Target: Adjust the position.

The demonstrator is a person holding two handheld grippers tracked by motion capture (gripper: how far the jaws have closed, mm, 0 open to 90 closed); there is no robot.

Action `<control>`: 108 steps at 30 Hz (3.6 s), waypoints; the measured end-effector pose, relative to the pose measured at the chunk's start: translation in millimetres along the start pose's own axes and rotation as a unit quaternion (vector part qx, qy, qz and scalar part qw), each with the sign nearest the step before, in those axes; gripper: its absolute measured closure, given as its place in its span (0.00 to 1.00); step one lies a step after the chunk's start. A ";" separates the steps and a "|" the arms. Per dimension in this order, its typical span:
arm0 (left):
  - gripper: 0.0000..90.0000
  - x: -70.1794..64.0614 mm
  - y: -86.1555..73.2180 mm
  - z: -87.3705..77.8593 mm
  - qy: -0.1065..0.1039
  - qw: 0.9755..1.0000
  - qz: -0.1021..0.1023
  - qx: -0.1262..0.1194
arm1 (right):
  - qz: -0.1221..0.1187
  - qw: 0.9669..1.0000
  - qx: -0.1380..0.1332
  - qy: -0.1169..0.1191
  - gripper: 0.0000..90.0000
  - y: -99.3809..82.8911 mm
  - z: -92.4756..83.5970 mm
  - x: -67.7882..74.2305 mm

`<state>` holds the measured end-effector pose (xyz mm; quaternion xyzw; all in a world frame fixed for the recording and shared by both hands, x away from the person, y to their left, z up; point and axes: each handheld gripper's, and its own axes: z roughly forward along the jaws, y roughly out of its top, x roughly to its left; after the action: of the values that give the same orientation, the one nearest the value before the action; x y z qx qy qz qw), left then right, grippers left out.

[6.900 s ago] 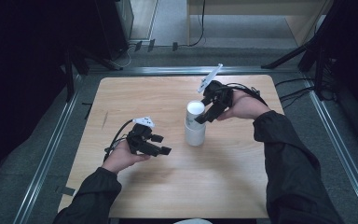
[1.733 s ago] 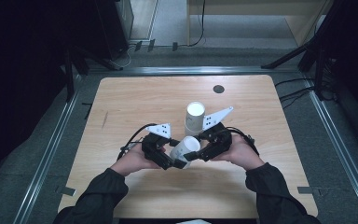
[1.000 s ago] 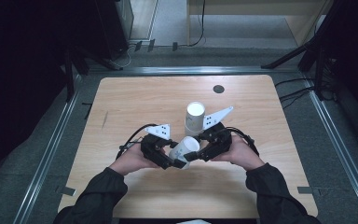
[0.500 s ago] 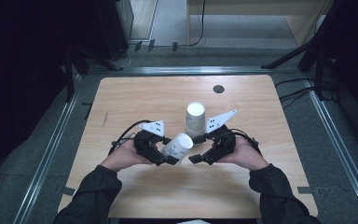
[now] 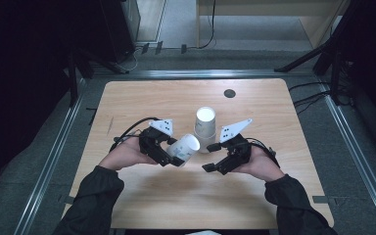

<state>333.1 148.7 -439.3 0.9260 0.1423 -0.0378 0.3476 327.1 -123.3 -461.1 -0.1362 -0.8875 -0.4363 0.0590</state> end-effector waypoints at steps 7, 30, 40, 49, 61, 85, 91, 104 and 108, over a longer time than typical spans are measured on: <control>0.30 -0.3 2.9 7.7 0.007 0.999 0.011 0.036 | -0.001 1.000 0.008 -0.003 0.28 -2.2 2.6 -0.9; 0.30 -13.8 5.2 30.0 0.007 0.993 0.047 0.107 | -0.016 1.000 0.007 -0.001 0.28 -3.5 10.7 -4.3; 0.31 -18.4 13.3 43.6 -0.008 0.991 0.044 0.126 | -0.027 1.000 0.008 0.013 0.28 -1.6 18.8 0.5; 0.31 -22.5 17.7 47.6 -0.012 0.991 0.048 0.126 | -0.033 0.999 0.017 0.034 0.29 0.6 27.5 6.4; 0.31 -24.3 18.3 47.7 -0.018 0.991 0.054 0.120 | -0.036 0.998 0.022 0.044 0.38 2.4 28.5 7.6; 0.09 -15.7 5.0 27.3 -0.009 0.999 0.013 0.037 | -0.028 0.999 -0.010 0.037 0.38 2.2 4.4 2.0; 0.09 -13.0 -2.7 20.3 -0.013 1.000 -0.002 0.014 | -0.025 0.999 -0.018 0.037 0.38 2.0 -1.4 1.1; 0.09 -14.8 -12.2 23.1 -0.036 0.998 -0.026 -0.049 | -0.025 0.998 -0.039 0.051 0.38 5.0 -7.7 1.6; 0.09 -14.6 -11.6 25.3 -0.045 0.996 -0.028 -0.070 | -0.027 0.997 -0.045 0.053 0.38 6.9 -9.2 2.2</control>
<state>316.5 136.9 -463.3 0.8924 0.1550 -0.0796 0.4163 326.9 -126.1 -449.8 -0.0916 -0.8658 -0.4841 0.0879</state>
